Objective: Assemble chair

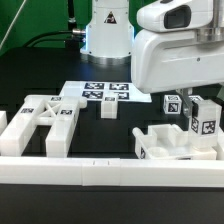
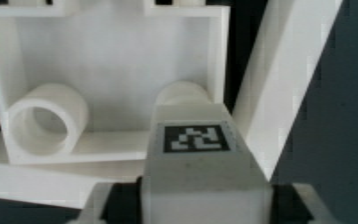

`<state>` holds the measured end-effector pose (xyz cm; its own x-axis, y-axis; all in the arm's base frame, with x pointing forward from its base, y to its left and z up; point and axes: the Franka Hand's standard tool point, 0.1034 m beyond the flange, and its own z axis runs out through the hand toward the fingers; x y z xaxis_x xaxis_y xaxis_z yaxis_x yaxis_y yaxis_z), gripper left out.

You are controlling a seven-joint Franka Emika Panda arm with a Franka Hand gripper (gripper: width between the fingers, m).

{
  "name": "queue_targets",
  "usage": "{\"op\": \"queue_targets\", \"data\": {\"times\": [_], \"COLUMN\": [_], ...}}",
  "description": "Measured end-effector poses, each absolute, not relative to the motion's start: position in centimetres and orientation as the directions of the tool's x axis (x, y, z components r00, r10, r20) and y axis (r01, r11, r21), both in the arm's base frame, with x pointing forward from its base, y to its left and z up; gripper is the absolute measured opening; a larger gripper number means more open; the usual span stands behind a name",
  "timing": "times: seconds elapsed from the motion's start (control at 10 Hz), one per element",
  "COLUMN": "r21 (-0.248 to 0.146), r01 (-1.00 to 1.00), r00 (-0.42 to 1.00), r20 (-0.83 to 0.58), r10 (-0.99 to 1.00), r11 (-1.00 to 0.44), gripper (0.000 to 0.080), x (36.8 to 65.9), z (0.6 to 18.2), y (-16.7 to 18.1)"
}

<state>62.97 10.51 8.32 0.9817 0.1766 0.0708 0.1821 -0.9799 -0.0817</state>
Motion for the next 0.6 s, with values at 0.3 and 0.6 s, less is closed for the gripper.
{"op": "queue_targets", "data": {"times": [0.3,0.6], "r21": [-0.147,-0.173], "r01": [-0.223,-0.513], "r00": [0.97,0.849], "r20": [0.066,0.038], "r10": [-0.234,-0.526], "r11": [-0.964,-0.841], "gripper": [0.0286,0.0287], "x": [63.35,63.49], "z": [8.29,8.32], "y": [10.7,11.49]}}
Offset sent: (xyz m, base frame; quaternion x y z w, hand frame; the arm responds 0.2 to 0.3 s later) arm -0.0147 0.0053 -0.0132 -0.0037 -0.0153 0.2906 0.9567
